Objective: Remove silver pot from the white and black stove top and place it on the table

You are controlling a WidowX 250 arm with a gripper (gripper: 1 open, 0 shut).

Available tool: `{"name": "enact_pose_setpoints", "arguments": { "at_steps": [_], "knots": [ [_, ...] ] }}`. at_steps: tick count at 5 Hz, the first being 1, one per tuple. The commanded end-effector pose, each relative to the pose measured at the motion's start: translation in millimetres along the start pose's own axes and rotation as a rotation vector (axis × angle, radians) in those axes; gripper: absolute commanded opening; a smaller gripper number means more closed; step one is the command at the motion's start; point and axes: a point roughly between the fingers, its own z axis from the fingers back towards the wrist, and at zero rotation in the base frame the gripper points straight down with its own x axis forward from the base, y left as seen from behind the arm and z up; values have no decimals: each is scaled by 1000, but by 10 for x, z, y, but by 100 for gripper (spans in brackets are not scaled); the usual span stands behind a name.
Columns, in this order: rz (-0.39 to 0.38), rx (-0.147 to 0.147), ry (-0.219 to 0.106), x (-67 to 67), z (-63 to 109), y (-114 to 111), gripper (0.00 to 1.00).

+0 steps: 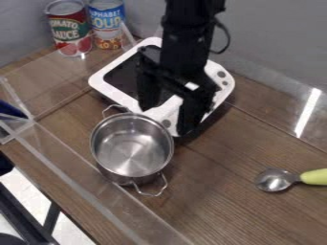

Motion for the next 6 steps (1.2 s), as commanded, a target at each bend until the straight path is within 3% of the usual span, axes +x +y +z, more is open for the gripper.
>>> {"name": "enact_pose_setpoints", "arguments": {
  "at_steps": [1,6],
  "knots": [
    [-10,20,-43,26,-43,37,100],
    [-66,39,-76,176,-137,-26,100]
  ]
}}
